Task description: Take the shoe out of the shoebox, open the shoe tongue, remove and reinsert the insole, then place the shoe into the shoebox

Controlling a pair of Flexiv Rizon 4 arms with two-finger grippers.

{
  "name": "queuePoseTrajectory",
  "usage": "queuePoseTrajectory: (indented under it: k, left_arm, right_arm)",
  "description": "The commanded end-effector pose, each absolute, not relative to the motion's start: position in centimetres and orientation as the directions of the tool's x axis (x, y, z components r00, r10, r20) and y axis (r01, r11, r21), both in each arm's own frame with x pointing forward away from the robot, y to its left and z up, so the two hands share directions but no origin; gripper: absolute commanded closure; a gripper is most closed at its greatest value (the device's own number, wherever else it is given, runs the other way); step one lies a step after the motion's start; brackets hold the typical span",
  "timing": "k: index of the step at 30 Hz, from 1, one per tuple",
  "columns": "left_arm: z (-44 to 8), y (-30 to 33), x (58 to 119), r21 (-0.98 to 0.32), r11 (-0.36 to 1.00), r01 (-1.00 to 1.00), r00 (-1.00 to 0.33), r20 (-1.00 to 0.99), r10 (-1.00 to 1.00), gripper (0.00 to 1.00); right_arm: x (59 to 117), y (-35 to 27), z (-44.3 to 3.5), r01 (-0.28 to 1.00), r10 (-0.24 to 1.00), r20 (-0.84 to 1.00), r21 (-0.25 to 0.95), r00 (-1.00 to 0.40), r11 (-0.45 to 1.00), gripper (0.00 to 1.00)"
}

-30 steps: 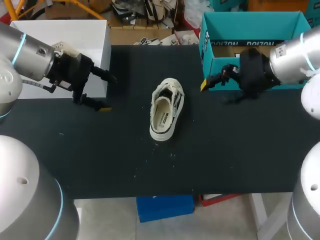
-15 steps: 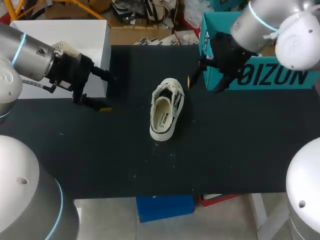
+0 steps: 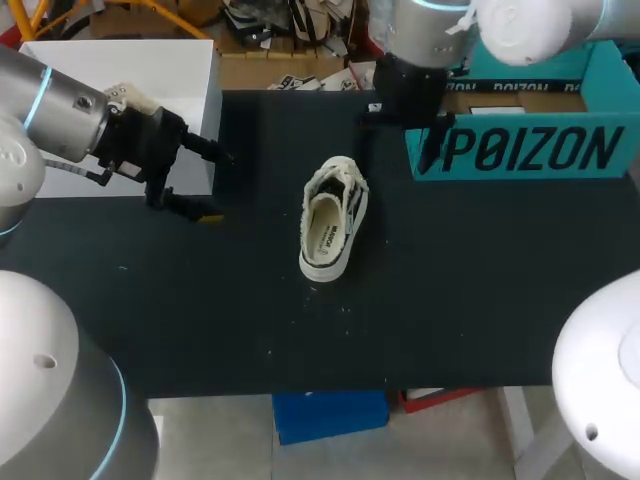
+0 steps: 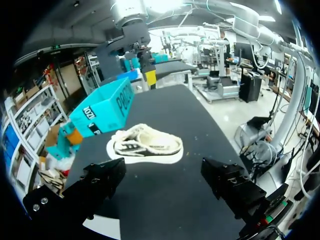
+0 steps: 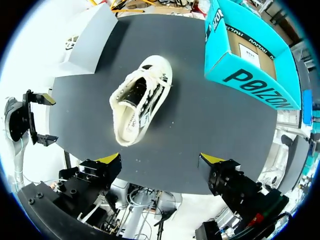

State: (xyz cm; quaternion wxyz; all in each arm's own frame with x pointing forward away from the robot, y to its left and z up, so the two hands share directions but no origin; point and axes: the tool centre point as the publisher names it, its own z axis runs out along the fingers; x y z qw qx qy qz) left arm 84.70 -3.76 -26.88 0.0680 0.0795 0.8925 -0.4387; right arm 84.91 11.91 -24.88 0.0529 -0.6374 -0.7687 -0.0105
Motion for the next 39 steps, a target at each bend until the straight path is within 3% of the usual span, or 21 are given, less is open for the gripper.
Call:
queuePoseTrajectory:
  k: [1,22,39]
  left_arm:
    - [-27.0,-3.8,84.6,-0.771,0.604,0.203,-0.978,-0.194,0.081,0.0]
    - [-27.0,-3.8,84.6,-0.771,0.604,0.203,-0.978,-0.194,0.081,0.0]
    - [-27.0,-3.8,84.6,-0.771,0.604,0.203,-0.978,-0.194,0.081,0.0]
  right_arm:
    - [86.1,13.2,-26.4,0.972,0.874,-0.447,-0.214,-0.19,0.101,0.0]
    - [86.7,14.0,-29.3,0.999,0.939,-0.343,-0.024,0.012,-0.021,0.0]
    - [87.2,14.5,-29.5,1.0,0.961,-0.274,-0.005,-0.029,0.029,0.0]
